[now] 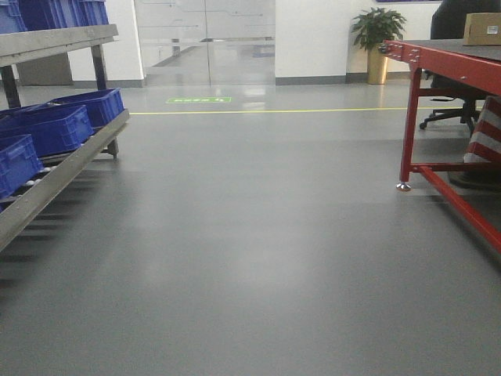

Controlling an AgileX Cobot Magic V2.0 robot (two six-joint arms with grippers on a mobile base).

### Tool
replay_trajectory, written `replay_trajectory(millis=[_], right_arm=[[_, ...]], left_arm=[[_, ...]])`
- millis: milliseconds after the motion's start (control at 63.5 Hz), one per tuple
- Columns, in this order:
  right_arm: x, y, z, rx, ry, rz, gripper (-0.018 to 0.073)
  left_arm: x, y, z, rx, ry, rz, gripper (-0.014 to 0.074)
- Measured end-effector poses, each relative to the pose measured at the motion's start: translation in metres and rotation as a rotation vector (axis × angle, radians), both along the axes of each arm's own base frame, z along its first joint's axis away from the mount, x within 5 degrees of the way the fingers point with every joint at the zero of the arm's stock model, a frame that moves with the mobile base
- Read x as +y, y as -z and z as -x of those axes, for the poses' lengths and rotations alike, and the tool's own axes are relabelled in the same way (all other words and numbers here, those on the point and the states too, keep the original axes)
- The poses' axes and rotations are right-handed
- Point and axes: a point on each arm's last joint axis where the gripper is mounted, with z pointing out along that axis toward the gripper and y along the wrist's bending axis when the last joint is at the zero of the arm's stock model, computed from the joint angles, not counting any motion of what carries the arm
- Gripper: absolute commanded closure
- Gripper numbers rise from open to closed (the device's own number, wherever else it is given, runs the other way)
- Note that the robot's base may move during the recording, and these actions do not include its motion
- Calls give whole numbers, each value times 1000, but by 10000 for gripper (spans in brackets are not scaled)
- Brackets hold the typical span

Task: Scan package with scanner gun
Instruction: 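Drive the base forward along the aisle toward the red-framed table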

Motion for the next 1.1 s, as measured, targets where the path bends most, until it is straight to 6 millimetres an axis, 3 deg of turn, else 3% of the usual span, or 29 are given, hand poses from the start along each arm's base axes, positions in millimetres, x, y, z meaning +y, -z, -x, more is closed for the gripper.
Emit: replay_trajectory(millis=[1102], right_arm=[[0,0,0,0,0,0,721]], left_arm=[[0,0,0,0,0,0,707]])
